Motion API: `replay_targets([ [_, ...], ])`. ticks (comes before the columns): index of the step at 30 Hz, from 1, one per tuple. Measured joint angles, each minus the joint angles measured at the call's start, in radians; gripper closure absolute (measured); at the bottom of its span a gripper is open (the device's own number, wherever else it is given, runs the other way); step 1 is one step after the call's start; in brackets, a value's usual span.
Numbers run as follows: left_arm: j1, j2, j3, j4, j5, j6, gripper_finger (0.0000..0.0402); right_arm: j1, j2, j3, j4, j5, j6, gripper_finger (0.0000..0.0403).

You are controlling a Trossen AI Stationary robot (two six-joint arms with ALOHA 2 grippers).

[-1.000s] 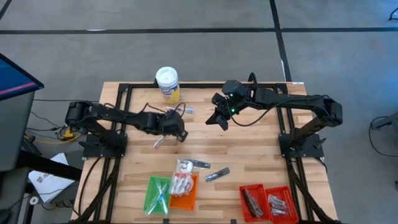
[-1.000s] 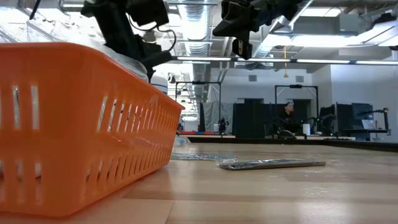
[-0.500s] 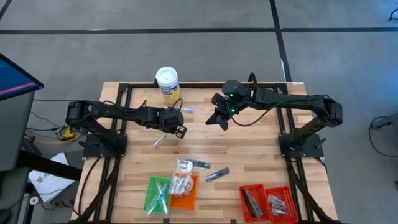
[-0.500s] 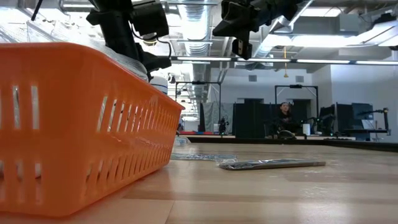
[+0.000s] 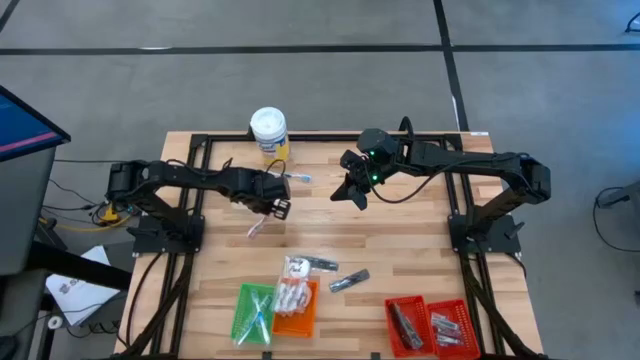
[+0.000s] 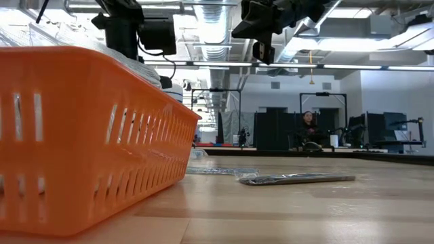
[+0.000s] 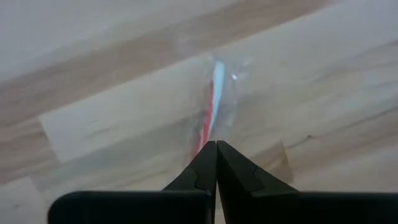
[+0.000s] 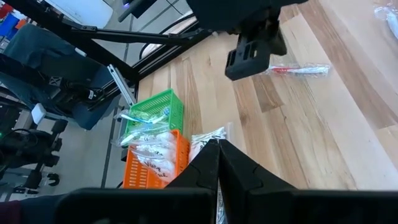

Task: Pick & Place Travel size toiletries
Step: Put the orange toothbrush into the green basket

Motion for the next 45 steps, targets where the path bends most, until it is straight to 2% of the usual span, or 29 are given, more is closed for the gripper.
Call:
replay_targets([
  [12, -0.002, -0.001, 0.000, 0.016, -0.006, 0.031, 0.0390, 0.000, 0.000, 0.000, 0.002, 0.000, 0.006, 0.0403],
  [15, -0.002, -0.001, 0.000, 0.040, -0.006, 0.056, 0.0354, 0.000, 0.000, 0.000, 0.002, 0.000, 0.008, 0.0403],
  [22, -0.002, -0.001, 0.000, 0.059, 0.009, 0.059, 0.0225, 0.000, 0.000, 0.000, 0.002, 0.000, 0.008, 0.0403],
  [26, -0.002, -0.001, 0.000, 0.059, 0.008, 0.057, 0.0191, 0.000, 0.000, 0.000, 0.002, 0.000, 0.007, 0.0403],
  [30, -0.002, -0.001, -0.004, 0.064, 0.005, 0.057, 0.0190, 0.000, 0.000, 0.000, 0.002, 0.000, 0.007, 0.0403],
  [39, 0.004, -0.001, -0.088, 0.102, 0.033, 0.055, 0.0217, 0.000, 0.000, 0.000, 0.002, 0.000, 0.007, 0.0403],
  [45, 0.008, -0.001, -0.129, 0.192, 0.033, 0.055, 0.0219, 0.000, 0.000, 0.000, 0.002, 0.000, 0.006, 0.0403],
])
